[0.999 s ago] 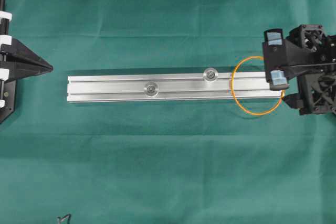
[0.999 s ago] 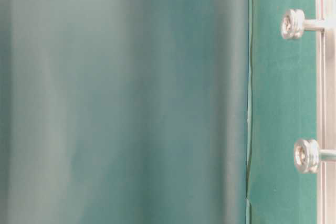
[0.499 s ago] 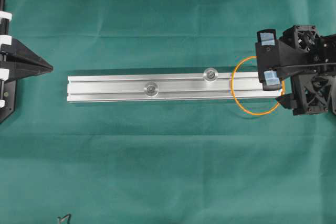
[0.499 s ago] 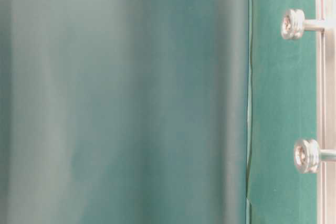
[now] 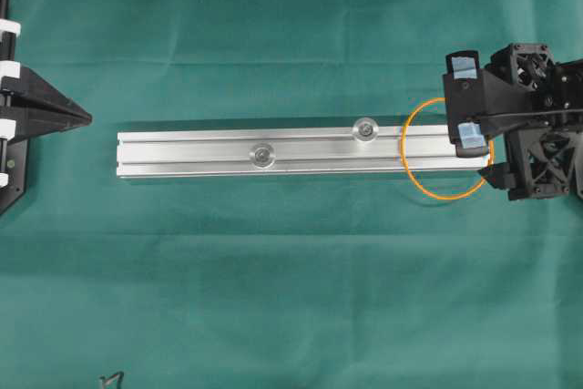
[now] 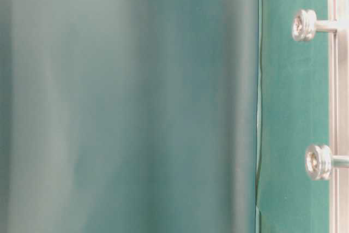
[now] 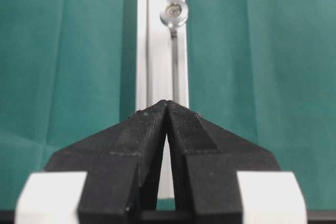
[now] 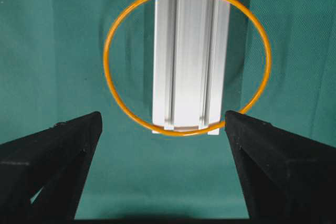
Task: Hook the rubber onto the shaft.
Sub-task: 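Lower the open right gripper over the orange band at the rail end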
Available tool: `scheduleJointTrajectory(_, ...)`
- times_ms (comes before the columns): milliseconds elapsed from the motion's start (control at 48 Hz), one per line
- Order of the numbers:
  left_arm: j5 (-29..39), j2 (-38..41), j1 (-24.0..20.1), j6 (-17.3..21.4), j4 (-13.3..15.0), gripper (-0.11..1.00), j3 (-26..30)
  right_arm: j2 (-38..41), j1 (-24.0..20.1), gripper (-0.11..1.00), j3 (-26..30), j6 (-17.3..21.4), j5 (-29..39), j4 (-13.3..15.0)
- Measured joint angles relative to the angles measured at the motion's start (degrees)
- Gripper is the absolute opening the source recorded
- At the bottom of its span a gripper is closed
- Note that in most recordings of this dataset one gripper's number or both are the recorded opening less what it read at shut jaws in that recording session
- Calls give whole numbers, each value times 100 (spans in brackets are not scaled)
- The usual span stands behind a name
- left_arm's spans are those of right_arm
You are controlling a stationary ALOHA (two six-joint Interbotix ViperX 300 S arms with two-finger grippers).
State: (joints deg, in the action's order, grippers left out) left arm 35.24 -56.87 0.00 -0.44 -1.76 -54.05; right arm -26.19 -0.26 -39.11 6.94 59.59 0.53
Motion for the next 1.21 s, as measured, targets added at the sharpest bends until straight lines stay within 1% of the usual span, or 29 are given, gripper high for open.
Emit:
scheduleJointTrajectory(333,0,-9,9,-9,0,2,0,0,0,95,0,0,9,0)
scheduleJointTrajectory(520,0,-9,9,-9,0,2,-9,0,-9,95,0,9,0,-70)
scheduleJointTrajectory(645,0,-9,9,-9,0,2,-9,26,-97,95,-18,9,-53,-105)
scheduleJointTrajectory(812,9,-9,0,0,0,2,0,141,-246,95,-202,18,-387,-193)
scheduleJointTrajectory(1061,9,-9,0,0,9,2,0,387,-378,95,-439,26,-888,-404)
scheduleJointTrajectory(1207,9,-9,0,-9,0,2,-9,519,-492,95,-519,35,-1107,-431)
